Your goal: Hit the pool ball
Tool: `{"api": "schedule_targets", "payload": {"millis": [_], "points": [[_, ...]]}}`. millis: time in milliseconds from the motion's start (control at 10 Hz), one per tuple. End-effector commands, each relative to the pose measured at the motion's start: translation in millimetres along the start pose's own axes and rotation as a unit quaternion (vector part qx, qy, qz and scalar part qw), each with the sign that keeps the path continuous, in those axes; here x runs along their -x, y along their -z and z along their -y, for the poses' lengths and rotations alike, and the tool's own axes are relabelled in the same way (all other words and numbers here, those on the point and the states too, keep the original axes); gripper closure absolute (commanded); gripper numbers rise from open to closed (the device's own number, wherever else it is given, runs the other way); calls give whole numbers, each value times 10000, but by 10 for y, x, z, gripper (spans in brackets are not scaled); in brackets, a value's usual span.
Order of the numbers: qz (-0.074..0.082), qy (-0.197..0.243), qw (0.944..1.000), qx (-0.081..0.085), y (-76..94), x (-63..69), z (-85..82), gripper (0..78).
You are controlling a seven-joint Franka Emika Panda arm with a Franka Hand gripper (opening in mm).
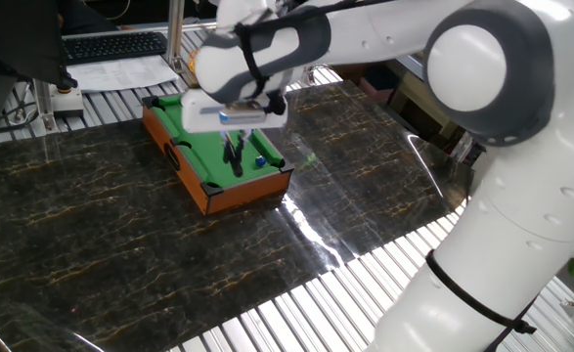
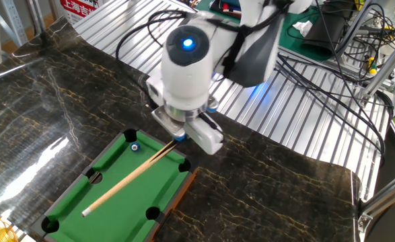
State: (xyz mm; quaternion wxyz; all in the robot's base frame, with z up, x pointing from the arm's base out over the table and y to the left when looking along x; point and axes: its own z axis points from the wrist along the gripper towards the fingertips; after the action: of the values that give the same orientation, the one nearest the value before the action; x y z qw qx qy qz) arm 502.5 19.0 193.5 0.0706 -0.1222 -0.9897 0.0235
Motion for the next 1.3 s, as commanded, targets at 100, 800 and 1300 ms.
{"api": "schedule_targets", "payload": {"millis": [100, 800, 1300], "points": [[79, -1003, 9949, 91, 320, -83, -369, 764], [74, -1553, 9877, 190, 356, -28, -584, 764], [153, -873, 9955, -335, 356, -28, -584, 764]]}}
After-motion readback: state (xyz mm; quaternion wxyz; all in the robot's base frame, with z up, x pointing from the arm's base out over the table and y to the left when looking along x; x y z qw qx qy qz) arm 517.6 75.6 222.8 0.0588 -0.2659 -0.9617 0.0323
